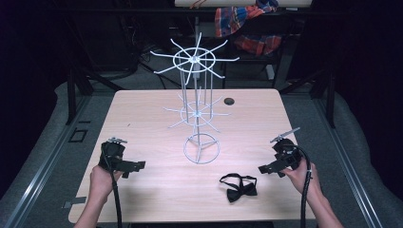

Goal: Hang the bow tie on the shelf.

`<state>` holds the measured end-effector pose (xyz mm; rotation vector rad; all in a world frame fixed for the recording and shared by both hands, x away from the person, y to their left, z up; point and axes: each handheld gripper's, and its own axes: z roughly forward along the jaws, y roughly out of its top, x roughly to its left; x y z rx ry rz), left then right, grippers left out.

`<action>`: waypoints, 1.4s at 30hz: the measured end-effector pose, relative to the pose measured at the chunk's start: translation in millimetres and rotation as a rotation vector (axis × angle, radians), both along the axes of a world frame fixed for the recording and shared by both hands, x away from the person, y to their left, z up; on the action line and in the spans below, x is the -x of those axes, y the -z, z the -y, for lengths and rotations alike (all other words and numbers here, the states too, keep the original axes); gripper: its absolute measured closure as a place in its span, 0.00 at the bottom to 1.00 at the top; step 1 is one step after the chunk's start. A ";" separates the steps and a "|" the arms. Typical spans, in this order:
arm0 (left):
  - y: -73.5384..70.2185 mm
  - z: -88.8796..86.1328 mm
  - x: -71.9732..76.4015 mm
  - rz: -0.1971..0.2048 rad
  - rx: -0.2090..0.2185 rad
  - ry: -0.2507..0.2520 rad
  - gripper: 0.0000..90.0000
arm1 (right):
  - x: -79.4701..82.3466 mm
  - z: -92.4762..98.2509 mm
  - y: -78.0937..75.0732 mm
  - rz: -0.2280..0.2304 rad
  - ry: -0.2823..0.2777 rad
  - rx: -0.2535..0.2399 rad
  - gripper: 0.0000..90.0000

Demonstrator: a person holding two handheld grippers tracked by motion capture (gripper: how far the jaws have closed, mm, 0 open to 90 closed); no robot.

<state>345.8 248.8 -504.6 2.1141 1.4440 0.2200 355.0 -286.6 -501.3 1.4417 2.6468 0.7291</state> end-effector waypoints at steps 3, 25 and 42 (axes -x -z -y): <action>0.3 1.6 -1.0 0.001 0.001 0.001 0.00 | 2.4 -5.3 0.6 0.010 -0.014 -0.003 0.13; 1.5 5.2 -1.1 -0.017 -0.015 0.028 0.00 | -5.4 -56.6 21.8 -0.013 -0.205 0.121 0.43; 4.3 6.1 -3.3 -0.040 -0.017 0.040 0.00 | -3.3 -71.8 36.2 -0.076 -0.275 0.167 0.86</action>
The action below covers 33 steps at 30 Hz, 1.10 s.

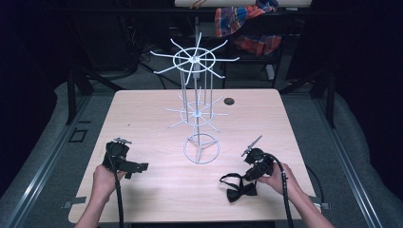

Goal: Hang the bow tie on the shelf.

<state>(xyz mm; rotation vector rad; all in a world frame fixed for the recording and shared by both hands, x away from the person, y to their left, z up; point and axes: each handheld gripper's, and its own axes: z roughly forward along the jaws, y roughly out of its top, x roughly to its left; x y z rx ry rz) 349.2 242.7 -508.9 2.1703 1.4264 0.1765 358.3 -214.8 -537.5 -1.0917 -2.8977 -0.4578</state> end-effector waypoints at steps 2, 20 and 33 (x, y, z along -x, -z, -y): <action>-0.3 -1.5 0.1 0.000 0.003 -0.002 0.00 | 0.8 -0.9 0.6 -0.001 -0.005 0.005 0.89; -0.8 2.3 -1.1 0.010 0.004 0.014 0.00 | 13.1 4.0 -24.9 0.112 0.007 -0.017 0.98; -1.3 4.7 -3.1 0.022 0.008 0.025 0.00 | 21.1 7.3 -45.1 0.189 0.017 -0.090 0.98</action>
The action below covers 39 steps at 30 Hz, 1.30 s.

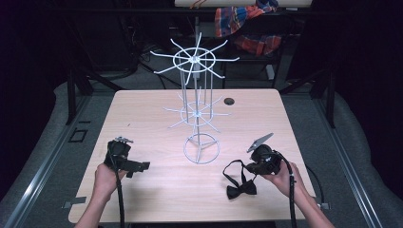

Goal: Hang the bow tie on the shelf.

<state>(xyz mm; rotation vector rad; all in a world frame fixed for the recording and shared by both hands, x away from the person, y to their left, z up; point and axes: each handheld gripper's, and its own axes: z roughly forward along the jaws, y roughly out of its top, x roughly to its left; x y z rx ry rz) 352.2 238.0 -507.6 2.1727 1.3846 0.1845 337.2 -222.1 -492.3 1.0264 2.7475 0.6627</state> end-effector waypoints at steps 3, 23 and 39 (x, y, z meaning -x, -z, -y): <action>-0.1 0.6 -0.3 0.004 0.001 0.001 0.00 | 1.0 2.8 -5.7 0.009 0.006 -0.037 0.98; 0.1 -0.3 0.9 0.014 0.012 -0.006 0.00 | 4.6 4.5 -32.1 0.128 0.020 -0.071 0.98; 0.5 2.3 -0.8 0.021 0.009 0.006 0.00 | 0.2 -4.2 -47.2 0.153 0.007 -0.083 0.98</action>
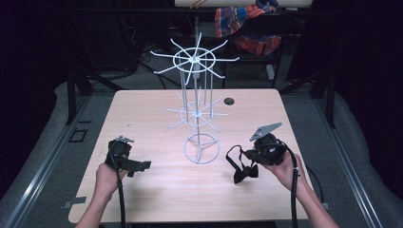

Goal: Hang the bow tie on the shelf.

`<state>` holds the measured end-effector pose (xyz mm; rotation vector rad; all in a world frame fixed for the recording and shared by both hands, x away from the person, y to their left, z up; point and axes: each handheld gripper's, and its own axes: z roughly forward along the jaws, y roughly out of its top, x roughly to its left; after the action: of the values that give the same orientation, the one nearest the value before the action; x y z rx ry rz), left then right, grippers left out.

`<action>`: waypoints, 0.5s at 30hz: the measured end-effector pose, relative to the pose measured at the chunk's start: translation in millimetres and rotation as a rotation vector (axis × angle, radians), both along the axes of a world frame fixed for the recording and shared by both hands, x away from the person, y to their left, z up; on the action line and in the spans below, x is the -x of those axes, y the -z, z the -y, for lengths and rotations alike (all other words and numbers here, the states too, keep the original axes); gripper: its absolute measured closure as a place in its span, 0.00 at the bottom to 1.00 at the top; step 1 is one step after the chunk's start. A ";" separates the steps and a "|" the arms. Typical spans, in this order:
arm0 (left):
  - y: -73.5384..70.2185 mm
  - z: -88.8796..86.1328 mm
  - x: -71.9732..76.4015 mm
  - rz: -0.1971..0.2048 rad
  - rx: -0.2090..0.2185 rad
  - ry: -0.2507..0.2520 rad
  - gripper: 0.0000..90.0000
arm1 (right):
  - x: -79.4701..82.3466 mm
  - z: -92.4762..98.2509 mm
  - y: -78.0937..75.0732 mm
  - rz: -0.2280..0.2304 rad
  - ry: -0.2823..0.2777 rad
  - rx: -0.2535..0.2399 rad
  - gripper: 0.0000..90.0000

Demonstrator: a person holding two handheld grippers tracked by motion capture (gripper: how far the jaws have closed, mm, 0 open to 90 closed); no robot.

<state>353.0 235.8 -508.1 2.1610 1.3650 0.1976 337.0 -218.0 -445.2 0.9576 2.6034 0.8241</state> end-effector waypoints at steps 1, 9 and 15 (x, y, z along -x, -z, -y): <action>0.0 0.3 0.0 -0.002 0.000 0.000 0.00 | -0.3 -0.4 -1.0 -0.002 -0.004 0.003 0.98; 0.3 0.4 -0.7 -0.002 -0.002 0.004 0.00 | -1.3 -6.1 -5.9 0.013 -0.016 -0.004 0.98; 0.6 0.9 -1.2 -0.003 -0.001 0.004 0.00 | -0.4 -11.7 -14.4 0.025 -0.029 -0.008 0.98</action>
<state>354.2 234.8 -508.7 2.1650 1.3625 0.1941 337.4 -206.3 -430.8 0.9076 2.6008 0.8494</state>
